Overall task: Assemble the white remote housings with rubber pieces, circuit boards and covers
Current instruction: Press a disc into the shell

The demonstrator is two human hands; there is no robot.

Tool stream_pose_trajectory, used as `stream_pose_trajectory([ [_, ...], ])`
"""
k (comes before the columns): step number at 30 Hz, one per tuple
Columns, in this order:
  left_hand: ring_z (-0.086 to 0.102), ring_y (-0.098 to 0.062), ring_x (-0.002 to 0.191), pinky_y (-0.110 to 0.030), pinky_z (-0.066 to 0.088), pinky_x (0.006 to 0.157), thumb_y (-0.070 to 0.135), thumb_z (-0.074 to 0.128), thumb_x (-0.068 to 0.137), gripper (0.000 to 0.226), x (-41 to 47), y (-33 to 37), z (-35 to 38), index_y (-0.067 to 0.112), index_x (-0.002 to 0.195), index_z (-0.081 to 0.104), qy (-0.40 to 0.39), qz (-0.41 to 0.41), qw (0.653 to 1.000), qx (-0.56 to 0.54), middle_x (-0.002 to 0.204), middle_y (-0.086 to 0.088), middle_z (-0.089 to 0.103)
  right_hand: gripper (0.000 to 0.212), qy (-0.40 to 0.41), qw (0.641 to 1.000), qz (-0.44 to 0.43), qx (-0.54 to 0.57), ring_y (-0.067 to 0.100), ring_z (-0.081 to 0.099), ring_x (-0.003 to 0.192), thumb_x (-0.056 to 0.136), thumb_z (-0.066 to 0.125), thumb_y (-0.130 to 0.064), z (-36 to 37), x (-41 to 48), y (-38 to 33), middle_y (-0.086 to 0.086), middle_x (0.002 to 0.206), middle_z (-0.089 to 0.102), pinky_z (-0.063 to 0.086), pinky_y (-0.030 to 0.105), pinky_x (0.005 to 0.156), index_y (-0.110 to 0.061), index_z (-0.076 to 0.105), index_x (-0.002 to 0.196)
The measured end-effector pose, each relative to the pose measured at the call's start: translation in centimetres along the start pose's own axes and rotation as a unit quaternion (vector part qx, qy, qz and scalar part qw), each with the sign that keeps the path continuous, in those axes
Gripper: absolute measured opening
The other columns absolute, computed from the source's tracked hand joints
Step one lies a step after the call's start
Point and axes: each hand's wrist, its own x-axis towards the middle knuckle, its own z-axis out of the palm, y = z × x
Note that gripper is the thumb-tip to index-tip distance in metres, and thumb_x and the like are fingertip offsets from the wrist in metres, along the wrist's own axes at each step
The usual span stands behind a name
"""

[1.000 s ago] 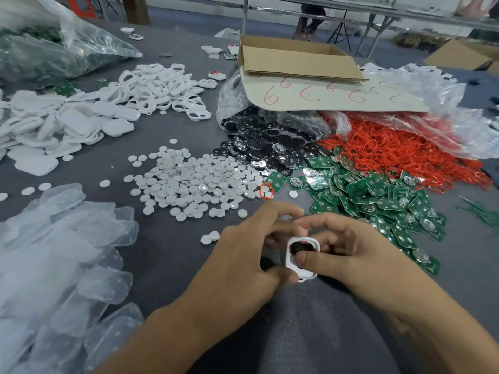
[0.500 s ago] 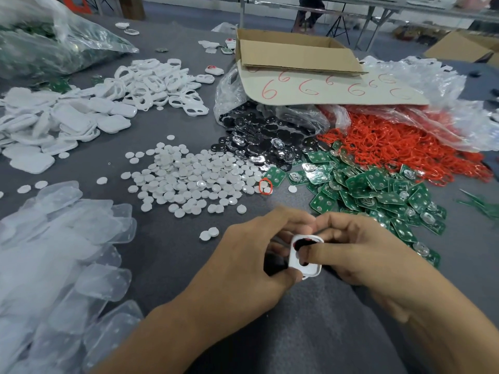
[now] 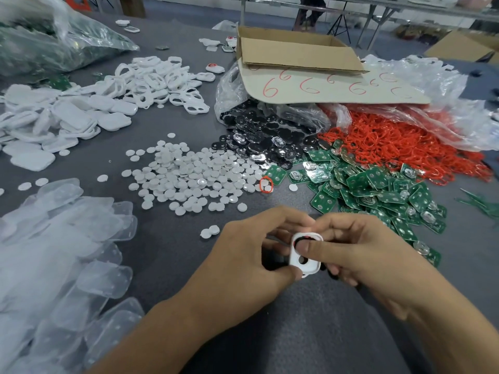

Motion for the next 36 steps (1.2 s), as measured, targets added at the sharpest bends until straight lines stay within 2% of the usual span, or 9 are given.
stream_pose_trajectory([
  [4,0.069,-0.013,0.100,-0.022,0.056,0.084,-0.003,0.081,0.074,0.056,0.0,-0.2,-0.1,0.036,0.113,0.067,-0.004,-0.025,1.000,-0.017,0.108,0.012,0.073,0.009,0.024,1.000,0.010,0.001,0.010,0.045,0.044,0.073,0.083,-0.010,0.2,0.2,0.3,0.006,0.065,0.068,0.030,0.018,0.035,-0.012,0.075,0.077],
  [8,0.070,-0.010,0.101,-0.023,0.057,0.086,0.017,0.077,0.089,0.035,-0.1,-0.3,0.0,0.039,0.114,0.066,0.012,-0.038,0.999,-0.033,0.106,0.011,0.073,0.015,0.014,1.000,-0.004,0.025,0.010,0.051,0.049,0.065,0.086,-0.009,-0.1,0.3,0.6,0.010,0.067,0.070,0.037,0.017,0.040,-0.007,0.076,0.076],
  [11,0.073,-0.005,0.091,-0.019,0.057,0.081,0.020,0.079,0.089,0.020,-0.1,-0.1,0.3,0.034,0.103,0.073,0.044,-0.045,0.998,0.004,0.094,0.013,0.076,0.014,0.011,0.999,-0.026,0.038,0.014,0.056,0.054,0.069,0.083,-0.012,-0.1,0.2,1.0,0.016,0.073,0.073,0.044,0.019,0.047,-0.006,0.078,0.081],
  [15,0.072,0.003,0.082,-0.011,0.053,0.075,0.012,0.076,0.088,0.022,-0.2,0.1,0.3,0.033,0.094,0.079,0.071,-0.054,0.995,0.034,0.084,0.020,0.076,0.008,0.028,0.997,-0.077,-0.014,0.015,0.058,0.057,0.077,0.081,-0.013,0.2,0.2,1.3,0.011,0.069,0.072,0.046,0.022,0.055,-0.016,0.080,0.084],
  [19,0.071,0.002,0.073,-0.012,0.053,0.070,0.010,0.077,0.084,0.017,-0.4,0.5,0.5,0.027,0.085,0.080,0.109,-0.068,0.989,0.075,0.076,0.017,0.075,0.015,0.071,0.990,-0.108,-0.060,0.011,0.060,0.057,0.076,0.083,-0.010,0.9,0.3,1.9,0.000,0.060,0.066,0.048,0.028,0.059,-0.022,0.077,0.082],
  [24,0.067,0.004,0.066,-0.006,0.046,0.062,0.018,0.075,0.083,0.010,-0.3,1.1,-0.6,0.027,0.078,0.077,0.078,-0.094,0.983,0.136,0.069,0.020,0.071,0.008,0.038,0.992,-0.111,-0.052,0.009,0.057,0.060,0.077,0.080,-0.026,0.7,0.6,1.0,-0.001,0.067,0.068,0.049,0.022,0.055,-0.021,0.078,0.083],
  [27,0.064,0.004,0.064,-0.007,0.043,0.058,0.025,0.074,0.082,0.008,-0.3,1.3,-1.4,0.027,0.074,0.073,0.059,-0.110,0.979,0.162,0.068,0.020,0.069,0.005,0.079,0.972,-0.161,-0.153,0.009,0.062,0.062,0.085,0.076,-0.020,1.5,3.0,-0.5,-0.005,0.071,0.072,0.052,0.023,0.062,-0.024,0.079,0.083],
  [32,0.061,0.008,0.064,-0.005,0.039,0.054,0.038,0.077,0.079,0.020,-0.3,1.4,-2.4,0.030,0.065,0.064,0.028,-0.130,0.971,0.197,0.069,0.027,0.065,0.009,0.010,0.927,-0.170,-0.335,-0.001,0.066,0.068,0.081,0.082,-0.031,4.3,7.7,-3.1,-0.012,0.073,0.072,0.053,0.018,0.067,-0.027,0.079,0.089],
  [36,0.061,0.008,0.064,-0.006,0.040,0.056,0.038,0.079,0.079,0.017,-0.2,1.3,-2.6,0.028,0.069,0.068,0.021,-0.140,0.974,0.177,0.069,0.026,0.065,0.006,-0.008,0.912,-0.184,-0.367,0.002,0.064,0.065,0.080,0.083,-0.027,4.5,8.5,-3.4,-0.012,0.067,0.069,0.054,0.024,0.064,-0.028,0.077,0.080],
])
